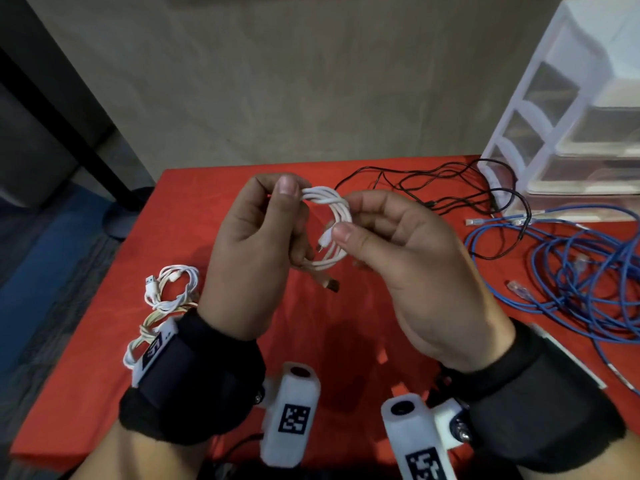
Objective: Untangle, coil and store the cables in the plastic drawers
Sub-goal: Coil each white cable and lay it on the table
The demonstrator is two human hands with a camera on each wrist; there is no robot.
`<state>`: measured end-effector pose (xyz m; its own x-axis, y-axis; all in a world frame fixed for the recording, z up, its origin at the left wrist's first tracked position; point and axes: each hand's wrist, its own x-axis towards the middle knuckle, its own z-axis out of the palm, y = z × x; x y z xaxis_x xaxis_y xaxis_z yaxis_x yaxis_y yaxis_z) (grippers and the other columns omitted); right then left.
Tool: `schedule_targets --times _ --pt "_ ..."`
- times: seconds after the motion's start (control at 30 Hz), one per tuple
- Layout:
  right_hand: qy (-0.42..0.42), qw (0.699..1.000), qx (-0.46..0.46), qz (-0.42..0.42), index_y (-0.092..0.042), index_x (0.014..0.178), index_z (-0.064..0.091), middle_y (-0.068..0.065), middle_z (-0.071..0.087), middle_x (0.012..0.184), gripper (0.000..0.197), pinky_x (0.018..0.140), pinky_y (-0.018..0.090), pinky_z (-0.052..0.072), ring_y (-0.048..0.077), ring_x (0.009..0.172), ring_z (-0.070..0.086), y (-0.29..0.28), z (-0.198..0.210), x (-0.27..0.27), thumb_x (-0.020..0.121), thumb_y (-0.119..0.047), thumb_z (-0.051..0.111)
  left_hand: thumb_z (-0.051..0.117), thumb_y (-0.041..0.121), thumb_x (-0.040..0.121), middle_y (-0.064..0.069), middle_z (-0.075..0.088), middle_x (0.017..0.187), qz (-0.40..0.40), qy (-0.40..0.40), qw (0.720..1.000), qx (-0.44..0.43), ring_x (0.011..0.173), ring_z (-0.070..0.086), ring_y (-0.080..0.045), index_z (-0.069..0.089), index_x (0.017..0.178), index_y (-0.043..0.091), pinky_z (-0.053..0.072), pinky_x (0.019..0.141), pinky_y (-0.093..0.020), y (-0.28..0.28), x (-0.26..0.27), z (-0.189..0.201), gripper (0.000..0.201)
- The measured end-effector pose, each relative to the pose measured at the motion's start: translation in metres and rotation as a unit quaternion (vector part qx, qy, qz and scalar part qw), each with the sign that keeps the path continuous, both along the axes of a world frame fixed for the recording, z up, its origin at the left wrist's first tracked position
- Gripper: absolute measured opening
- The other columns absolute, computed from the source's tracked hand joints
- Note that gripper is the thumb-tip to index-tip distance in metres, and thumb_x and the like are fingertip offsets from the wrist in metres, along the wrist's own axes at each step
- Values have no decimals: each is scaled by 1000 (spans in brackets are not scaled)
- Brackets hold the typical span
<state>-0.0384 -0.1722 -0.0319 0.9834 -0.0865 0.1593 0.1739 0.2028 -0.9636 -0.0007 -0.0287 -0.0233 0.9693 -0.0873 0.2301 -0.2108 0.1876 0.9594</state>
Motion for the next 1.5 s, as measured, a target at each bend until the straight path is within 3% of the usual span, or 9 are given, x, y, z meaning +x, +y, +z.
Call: schedule_targets --times 0.17,0.37,0.63,0.8,0.87,0.93,1.07,1.27,1.5 --pt "35 995 54 72 -2 109 69 5 72 87 18 66 16 44 7 76 60 -3 -3 1 93 -7 64 44 22 108 -3 42 67 10 -11 1000 11 50 35 -11 57 105 3 34 44 -21 -2 0 -5 24" --pt "-4 978 -140 153 -8 93 65 -2 64 84 11 79 21 45 9 82 56 -21 1 4 96 -17 59 49 19 106 -2 43 60 3 -10 1000 29 48 32 -17 55 105 6 27 45 -29 0 0 0 15" --pt "27 966 -166 198 -7 92 59 -2 67 77 11 67 23 51 12 70 63 -30 1 4 102 -7 55 53 24 103 -7 50 63 -26 6 997 70 49 45 -18 56 107 3 38 46 -28 0 -2 -3 22" --pt "49 989 -87 109 3 95 65 6 70 75 10 61 26 54 16 65 65 -33 0 11 97 -7 63 66 15 96 -17 63 114 -118 -156 968 160 95 67 -36 50 115 14 56 80 -52 12 -5 -1 25" --pt "71 992 -44 95 3 97 64 16 70 81 8 64 31 54 25 71 65 -36 1 13 98 -5 61 75 17 90 -12 57 132 -118 -245 920 281 125 59 -23 63 112 11 50 101 -44 18 -3 -3 26" --pt "92 991 -29 93 3 101 63 24 67 88 10 65 31 55 33 75 64 -37 2 14 98 -6 62 80 17 86 -10 55 137 -101 -280 892 340 132 53 -12 72 105 13 44 107 -33 21 1 -7 21" --pt "114 988 0 105 2 100 63 17 65 82 10 59 24 55 17 64 63 -37 5 13 95 -6 61 78 11 89 -4 62 127 -105 -243 914 307 121 63 -22 73 98 11 54 95 -45 20 3 -14 10" --pt "92 982 13 164 7 103 60 13 66 81 24 63 27 55 18 66 62 -41 12 10 90 -13 62 68 8 92 -15 61 126 -157 -102 972 139 85 68 -38 63 97 -1 57 81 -53 17 -1 -16 12" --pt "101 973 -5 206 20 119 52 13 65 83 42 59 24 50 16 63 59 -47 14 9 93 -13 60 66 15 91 -17 71 97 -166 -17 982 89 74 68 -27 59 97 -2 60 68 -43 12 -5 -14 20"
